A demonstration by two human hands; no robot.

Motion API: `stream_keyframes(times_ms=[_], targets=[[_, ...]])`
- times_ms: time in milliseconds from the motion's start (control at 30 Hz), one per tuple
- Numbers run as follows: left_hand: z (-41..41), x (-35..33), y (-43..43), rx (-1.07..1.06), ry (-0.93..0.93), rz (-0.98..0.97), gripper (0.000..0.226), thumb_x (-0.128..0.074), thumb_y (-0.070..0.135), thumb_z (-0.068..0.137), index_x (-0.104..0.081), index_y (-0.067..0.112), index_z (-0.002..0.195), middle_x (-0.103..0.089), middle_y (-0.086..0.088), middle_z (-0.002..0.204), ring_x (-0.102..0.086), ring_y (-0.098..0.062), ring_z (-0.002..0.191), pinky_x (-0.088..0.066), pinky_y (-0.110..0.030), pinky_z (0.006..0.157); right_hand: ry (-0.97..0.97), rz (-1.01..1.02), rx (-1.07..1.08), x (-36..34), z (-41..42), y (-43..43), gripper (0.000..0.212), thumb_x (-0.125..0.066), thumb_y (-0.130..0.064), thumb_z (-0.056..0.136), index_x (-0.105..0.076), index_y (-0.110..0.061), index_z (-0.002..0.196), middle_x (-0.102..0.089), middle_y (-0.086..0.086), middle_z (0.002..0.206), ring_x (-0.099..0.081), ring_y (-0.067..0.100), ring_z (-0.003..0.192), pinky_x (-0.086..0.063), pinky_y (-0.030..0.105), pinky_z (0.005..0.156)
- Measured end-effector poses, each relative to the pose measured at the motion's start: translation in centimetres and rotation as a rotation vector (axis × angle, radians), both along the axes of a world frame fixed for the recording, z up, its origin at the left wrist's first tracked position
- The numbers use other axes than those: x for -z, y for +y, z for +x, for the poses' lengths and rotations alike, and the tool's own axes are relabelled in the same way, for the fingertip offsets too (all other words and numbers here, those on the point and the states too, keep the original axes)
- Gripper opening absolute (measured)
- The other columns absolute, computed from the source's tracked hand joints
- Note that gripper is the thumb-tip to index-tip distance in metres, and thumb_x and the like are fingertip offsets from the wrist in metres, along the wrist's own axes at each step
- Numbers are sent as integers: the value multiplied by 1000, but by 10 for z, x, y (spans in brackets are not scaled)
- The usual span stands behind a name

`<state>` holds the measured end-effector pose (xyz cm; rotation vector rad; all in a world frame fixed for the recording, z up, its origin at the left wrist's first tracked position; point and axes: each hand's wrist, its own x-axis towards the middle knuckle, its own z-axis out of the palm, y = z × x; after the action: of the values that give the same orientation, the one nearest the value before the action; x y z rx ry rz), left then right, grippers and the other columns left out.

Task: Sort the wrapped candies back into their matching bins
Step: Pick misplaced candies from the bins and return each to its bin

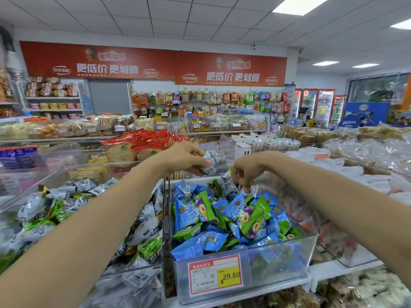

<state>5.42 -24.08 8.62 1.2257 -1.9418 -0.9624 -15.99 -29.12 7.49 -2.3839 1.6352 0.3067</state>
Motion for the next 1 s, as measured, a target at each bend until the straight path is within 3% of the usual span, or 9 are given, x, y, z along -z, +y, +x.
stream_keyframes(times_ms=[233,333,433,533,733,833,900,967,1000], targets=[[-3,-1,-2,31,-22,6,33,-70,7,86,-61,-17,106,-67,-24,96,-71,-16,76,-60,-29,77,71,19,-15,0,-1,-1,26,-75,-13,80,-69,-9,105,-68,2,96,-66,25,99,-53,38,92],[-2,-1,-1,55,13,52,34,-70,6,86,-58,-4,116,-69,-23,98,-71,-22,82,-60,-33,79,63,46,-35,-3,0,1,34,-76,-14,79,-68,-12,112,-60,-5,85,-62,22,88,-52,38,91],[-2,-1,-1,104,4,52,32,-66,6,89,-60,8,120,-68,-18,97,-70,-24,85,-60,-31,77,35,57,-67,-7,0,5,31,-75,-16,81,-69,-13,111,-55,-9,72,-55,9,69,-50,24,73],[-2,-2,-2,85,-22,29,25,-63,5,91,-63,7,116,-64,-12,98,-68,-21,84,-60,-29,74,-146,28,-83,-15,-4,9,8,-71,-11,84,-71,-13,91,-67,-6,75,-59,4,68,-44,13,60],[-3,-3,-7,-1,-21,5,25,-53,3,97,-59,14,118,-56,-14,108,-66,-21,82,-60,-30,76,-670,-116,-127,-46,-13,19,9,-64,-10,91,-69,-3,94,-67,8,83,-63,11,71,-53,22,70],[-9,-5,-7,-33,-4,-36,23,-46,12,101,-66,9,111,-50,-6,129,-59,-19,110,-60,-31,81,-800,-112,-128,-51,-9,24,16,-64,-9,91,-66,3,100,-67,9,82,-65,13,69,-54,22,68],[-13,-6,-5,6,28,3,34,-53,33,98,-64,8,118,-50,0,130,-47,-19,125,-58,-33,87,-823,-131,-122,-49,-3,23,17,-64,-7,91,-65,5,102,-68,11,84,-68,14,70,-57,25,70],[-15,-6,-8,48,9,28,48,-64,46,88,-64,9,119,-55,0,121,-52,-17,117,-57,-33,89,-859,-118,-114,-46,2,22,15,-63,-5,91,-64,5,102,-70,13,84,-70,16,71,-59,28,72],[-15,-5,-9,55,-13,8,43,-68,43,86,-67,8,110,-60,-3,111,-59,-17,105,-58,-32,87,-880,-89,-113,-45,4,22,15,-64,-6,91,-64,4,102,-70,14,85,-70,17,72,-59,28,72]])
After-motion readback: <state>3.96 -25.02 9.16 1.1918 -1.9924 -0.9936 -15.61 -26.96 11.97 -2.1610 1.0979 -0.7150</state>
